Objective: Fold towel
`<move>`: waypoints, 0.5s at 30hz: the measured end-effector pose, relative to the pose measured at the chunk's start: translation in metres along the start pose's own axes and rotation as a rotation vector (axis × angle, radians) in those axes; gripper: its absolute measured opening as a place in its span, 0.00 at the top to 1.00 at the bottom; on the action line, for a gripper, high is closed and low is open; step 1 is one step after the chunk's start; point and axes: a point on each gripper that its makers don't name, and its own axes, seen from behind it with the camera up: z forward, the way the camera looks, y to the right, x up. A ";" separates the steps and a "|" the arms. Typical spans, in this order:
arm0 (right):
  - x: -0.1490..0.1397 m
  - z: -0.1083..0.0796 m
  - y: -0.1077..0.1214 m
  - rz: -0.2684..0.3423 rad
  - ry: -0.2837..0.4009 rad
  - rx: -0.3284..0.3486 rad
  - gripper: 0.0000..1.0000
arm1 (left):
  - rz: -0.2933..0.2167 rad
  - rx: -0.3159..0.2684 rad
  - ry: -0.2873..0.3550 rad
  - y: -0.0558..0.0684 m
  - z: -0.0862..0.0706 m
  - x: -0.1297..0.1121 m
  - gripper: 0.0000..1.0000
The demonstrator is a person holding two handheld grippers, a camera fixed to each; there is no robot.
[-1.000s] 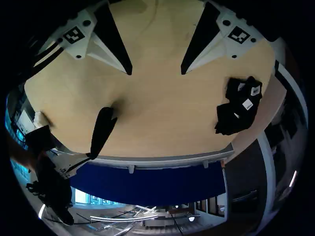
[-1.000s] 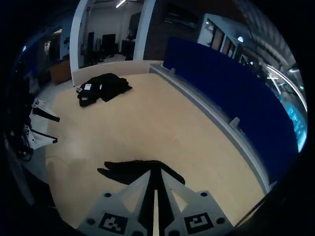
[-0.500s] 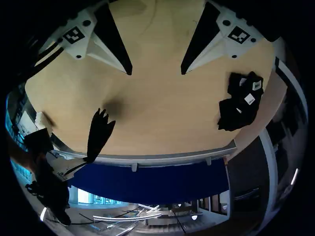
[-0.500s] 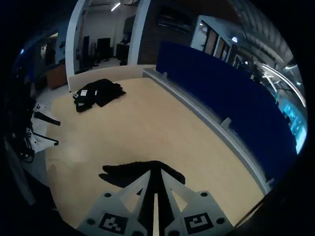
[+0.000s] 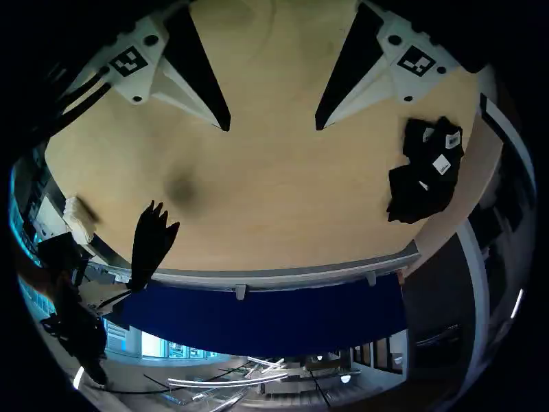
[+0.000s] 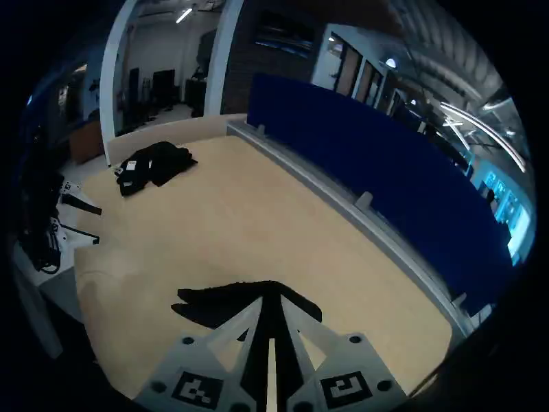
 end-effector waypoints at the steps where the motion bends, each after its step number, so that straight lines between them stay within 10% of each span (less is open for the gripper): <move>1: -0.003 -0.003 0.006 0.004 -0.002 -0.007 0.97 | 0.001 -0.002 0.000 0.001 0.001 0.001 0.09; 15: -0.070 -0.054 0.099 0.069 -0.062 -0.095 0.97 | 0.013 -0.014 -0.006 0.017 0.014 0.013 0.08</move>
